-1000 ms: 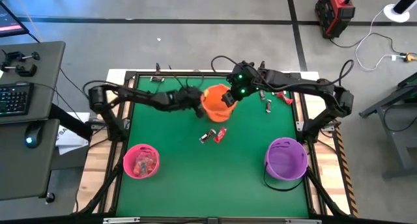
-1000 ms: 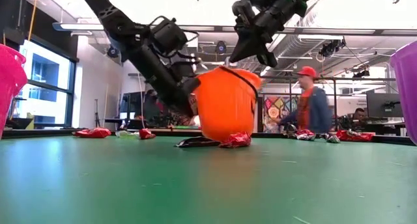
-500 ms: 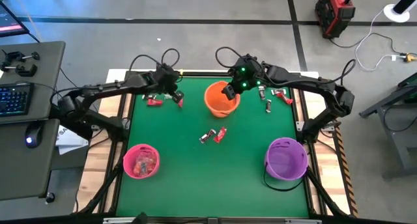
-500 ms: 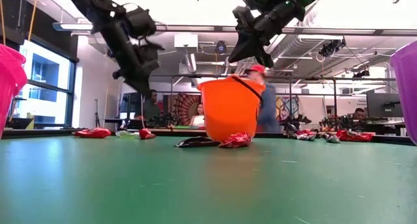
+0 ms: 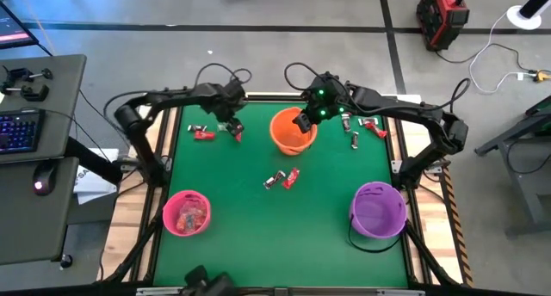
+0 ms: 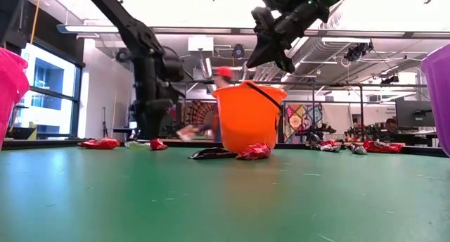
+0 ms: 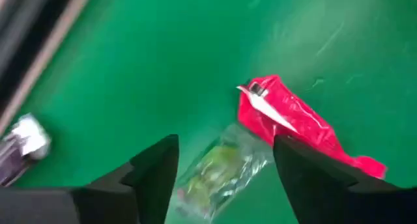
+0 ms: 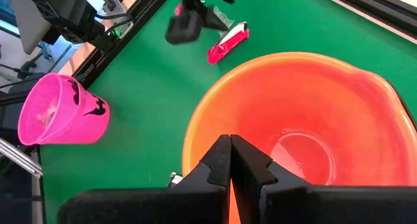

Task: Sort candy by brand, put in halloween buckets
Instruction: Put the green gummy into the pink bucket

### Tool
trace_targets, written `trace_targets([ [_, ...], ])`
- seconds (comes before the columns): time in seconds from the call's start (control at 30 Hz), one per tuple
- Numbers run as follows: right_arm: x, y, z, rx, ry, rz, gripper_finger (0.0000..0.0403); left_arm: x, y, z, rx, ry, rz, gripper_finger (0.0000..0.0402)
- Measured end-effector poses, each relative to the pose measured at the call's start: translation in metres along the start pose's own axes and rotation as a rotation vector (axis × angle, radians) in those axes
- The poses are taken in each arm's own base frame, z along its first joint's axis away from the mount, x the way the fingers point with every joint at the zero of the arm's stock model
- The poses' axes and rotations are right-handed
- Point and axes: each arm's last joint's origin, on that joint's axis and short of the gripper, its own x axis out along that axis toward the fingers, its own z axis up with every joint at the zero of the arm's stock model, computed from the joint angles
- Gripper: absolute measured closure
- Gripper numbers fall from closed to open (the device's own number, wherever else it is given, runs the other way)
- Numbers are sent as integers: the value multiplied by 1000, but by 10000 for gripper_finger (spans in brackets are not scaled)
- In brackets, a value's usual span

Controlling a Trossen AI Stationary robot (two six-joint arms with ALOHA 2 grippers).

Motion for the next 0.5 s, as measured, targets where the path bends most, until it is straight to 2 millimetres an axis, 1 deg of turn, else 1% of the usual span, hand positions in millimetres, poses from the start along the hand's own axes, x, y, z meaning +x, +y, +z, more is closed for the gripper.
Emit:
trace_targets([
  [0.1,0,0,0,0,0,0,403,16,-2,3,47,64,-6,148],
  [0.23,0,1,-1,10,3,1,402,27,-3,5,72,93,48,148],
  [0.37,1,1,-1,9,6,1,402,28,0,5,66,97,58,149],
  [0.5,1,2,-1,13,5,-1,402,21,0,2,108,129,60,149],
])
